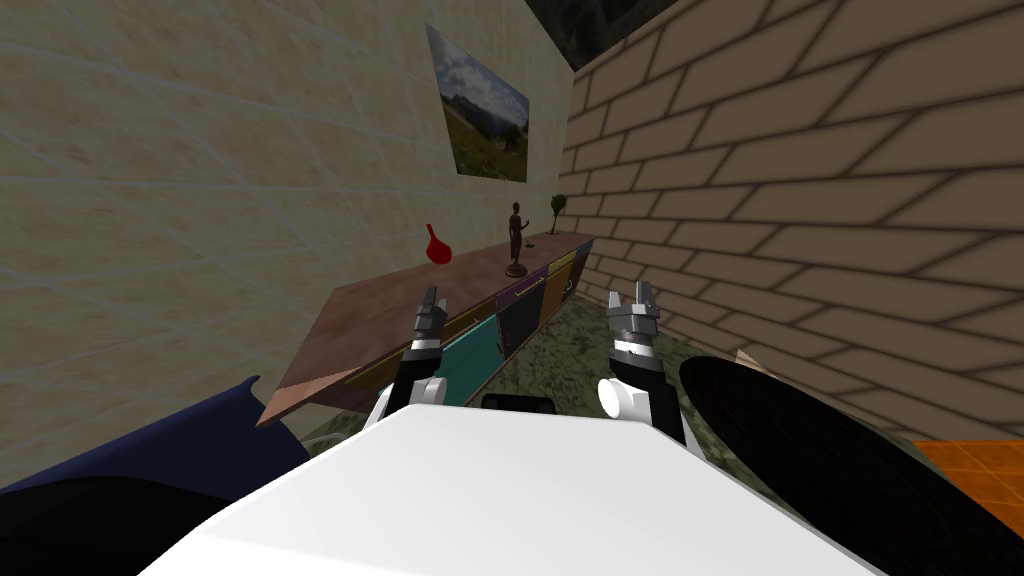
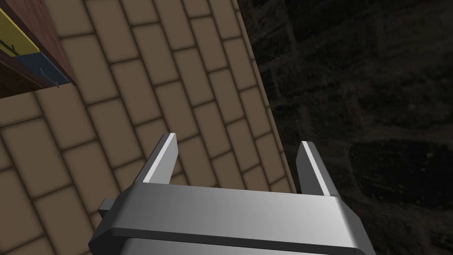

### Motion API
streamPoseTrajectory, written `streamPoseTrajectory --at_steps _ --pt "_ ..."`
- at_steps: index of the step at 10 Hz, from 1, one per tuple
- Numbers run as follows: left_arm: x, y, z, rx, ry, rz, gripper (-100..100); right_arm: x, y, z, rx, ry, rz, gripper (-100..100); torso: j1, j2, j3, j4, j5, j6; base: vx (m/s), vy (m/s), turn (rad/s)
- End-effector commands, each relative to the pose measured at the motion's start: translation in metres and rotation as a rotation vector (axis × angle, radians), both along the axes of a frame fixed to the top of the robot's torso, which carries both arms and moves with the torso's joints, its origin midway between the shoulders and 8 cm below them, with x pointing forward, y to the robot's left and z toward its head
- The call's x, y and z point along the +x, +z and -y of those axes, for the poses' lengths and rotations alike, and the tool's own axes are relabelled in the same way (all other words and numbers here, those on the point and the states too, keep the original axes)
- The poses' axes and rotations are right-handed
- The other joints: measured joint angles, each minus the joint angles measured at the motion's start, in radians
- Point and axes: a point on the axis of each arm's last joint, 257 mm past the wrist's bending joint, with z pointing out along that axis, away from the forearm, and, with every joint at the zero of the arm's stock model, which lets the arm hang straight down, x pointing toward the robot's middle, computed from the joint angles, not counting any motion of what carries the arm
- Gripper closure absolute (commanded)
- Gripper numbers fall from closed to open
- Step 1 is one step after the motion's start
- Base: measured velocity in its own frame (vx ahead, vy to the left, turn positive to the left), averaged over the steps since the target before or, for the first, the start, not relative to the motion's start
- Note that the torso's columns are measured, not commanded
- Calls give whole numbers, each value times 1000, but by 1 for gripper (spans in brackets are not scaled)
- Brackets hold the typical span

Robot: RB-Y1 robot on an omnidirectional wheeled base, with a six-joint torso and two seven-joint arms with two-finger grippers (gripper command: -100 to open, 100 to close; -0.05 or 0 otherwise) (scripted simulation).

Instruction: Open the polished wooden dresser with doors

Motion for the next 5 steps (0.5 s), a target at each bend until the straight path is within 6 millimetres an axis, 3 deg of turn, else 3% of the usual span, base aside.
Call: streamPoseTrajectory --at_steps 1,5 --pt "0 0 0 0 0 0 0 0 0 0 0 0 0 0 0 40 -82 41 0 0 0 0 0" --pt "0 0 0 0 0 0 0 0 0 0 0 0 0 0 0 322 -644 322 0 0 0 0 0"
